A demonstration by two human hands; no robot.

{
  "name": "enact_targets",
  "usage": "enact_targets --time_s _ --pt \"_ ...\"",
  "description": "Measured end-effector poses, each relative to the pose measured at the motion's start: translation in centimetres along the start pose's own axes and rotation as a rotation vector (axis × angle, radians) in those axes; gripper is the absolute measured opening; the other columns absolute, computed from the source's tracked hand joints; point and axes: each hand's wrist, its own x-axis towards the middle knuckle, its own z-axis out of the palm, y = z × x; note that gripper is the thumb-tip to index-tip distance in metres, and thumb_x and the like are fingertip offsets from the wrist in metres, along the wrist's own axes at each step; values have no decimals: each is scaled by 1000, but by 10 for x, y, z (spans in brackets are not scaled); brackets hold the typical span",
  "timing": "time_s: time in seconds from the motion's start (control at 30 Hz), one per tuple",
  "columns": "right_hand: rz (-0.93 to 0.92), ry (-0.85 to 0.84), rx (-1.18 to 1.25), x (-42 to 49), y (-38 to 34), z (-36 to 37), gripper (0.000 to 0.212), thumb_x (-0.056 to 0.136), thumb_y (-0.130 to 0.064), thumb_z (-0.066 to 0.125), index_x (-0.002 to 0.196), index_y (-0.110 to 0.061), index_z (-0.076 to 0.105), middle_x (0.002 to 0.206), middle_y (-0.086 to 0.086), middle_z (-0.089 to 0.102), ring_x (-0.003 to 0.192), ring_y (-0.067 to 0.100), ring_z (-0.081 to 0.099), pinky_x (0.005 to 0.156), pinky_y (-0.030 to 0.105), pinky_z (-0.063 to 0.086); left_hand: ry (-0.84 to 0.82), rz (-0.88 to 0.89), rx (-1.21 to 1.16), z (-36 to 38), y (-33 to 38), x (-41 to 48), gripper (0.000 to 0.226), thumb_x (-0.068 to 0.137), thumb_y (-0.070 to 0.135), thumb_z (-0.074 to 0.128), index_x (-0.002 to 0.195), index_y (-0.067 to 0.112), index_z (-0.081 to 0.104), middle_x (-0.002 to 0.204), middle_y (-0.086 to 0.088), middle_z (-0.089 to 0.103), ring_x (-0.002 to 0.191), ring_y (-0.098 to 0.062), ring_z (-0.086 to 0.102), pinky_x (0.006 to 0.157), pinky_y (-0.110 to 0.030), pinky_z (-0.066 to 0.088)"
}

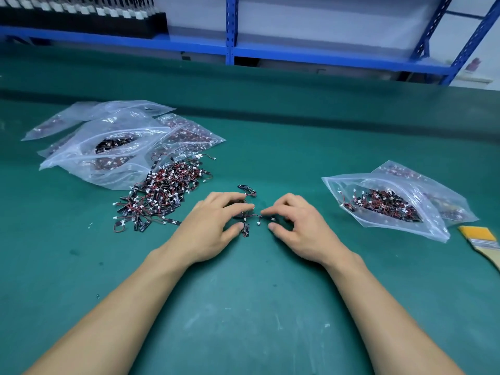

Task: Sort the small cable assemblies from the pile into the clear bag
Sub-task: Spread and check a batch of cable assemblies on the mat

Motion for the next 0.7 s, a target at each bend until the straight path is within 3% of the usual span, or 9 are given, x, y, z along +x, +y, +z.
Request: enact_targets --time_s 0.17,0.4,0.57,0.7 --pt "21 10 -25 1 3 -1 10 91 -28 71 100 -30 74 87 -17 55 88 6 49 82 28 45 66 -67 66 -5 -11 2 32 94 40 62 125 34 65 123 13 58 116 -16 47 101 -39 41" --pt "68 42 -10 -2 4 -4 2 87 -27 75 86 -28 73 76 -13 56 73 -2 51 66 18 35 194 -227 103 -16 -24 -1 10 90 31 70 98 29 75 93 8 63 94 -21 52 85 -37 45" --pt "73 60 1 -4 3 -6 3 87 -22 76 85 -25 75 73 -16 54 70 -3 51 64 15 34 278 -308 80 -19 -27 -2 7 89 29 71 95 29 74 87 10 60 89 -19 58 74 -36 49" --pt "77 117 130 -3 3 -7 10 86 -17 77 83 -26 75 71 -18 56 63 7 48 63 14 36 351 -315 57 -21 -27 -2 12 89 34 71 100 29 72 86 13 63 88 -18 59 77 -38 51"
